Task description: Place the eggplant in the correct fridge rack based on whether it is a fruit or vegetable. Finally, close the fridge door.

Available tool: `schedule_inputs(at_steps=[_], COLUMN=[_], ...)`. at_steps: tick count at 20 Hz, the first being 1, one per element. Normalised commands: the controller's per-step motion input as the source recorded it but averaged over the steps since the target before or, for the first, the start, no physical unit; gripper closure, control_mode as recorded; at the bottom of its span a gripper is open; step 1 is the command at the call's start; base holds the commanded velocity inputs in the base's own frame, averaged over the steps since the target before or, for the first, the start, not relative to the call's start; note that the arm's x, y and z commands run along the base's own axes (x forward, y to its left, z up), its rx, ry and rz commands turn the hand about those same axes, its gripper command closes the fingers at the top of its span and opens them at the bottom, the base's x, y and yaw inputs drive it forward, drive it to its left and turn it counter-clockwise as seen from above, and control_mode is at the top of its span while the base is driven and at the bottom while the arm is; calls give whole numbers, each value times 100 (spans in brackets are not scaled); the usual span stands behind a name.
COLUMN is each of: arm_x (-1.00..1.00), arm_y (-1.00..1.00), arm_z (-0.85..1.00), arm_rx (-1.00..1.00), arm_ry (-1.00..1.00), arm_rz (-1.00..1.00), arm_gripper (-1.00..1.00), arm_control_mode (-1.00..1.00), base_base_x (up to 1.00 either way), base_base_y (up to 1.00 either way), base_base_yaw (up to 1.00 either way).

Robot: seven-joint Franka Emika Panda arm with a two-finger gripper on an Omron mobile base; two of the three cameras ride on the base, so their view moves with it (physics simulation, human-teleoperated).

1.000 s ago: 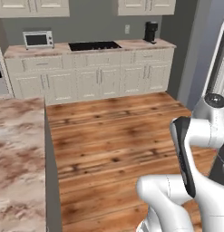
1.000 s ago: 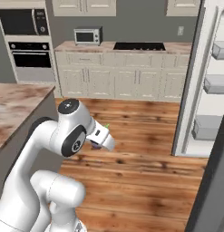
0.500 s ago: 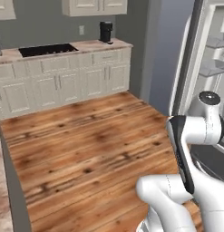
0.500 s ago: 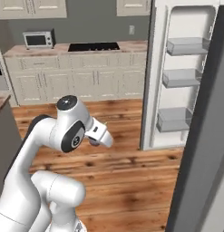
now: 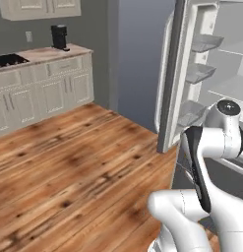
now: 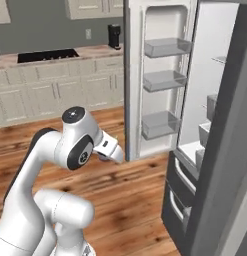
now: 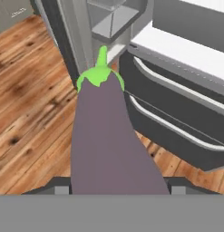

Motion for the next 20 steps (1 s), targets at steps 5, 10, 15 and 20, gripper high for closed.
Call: schedule_inputs(at_steps=[5,10,15,20], arm_x=[0,0,0,0], arm_y=[0,0,0,0], arm_z=[0,0,0,0], arm_rx=[0,0,0,0], arm_ry=[0,0,0,0], arm_rz=[0,0,0,0], arm_gripper=[100,100,100,100], arm_control_mode=[100,100,100,100], base_base_x=[48,36,44,71], base_base_y=[-1,-8,-6,-3], base_base_yaw=[-45,-46,-46,-41])
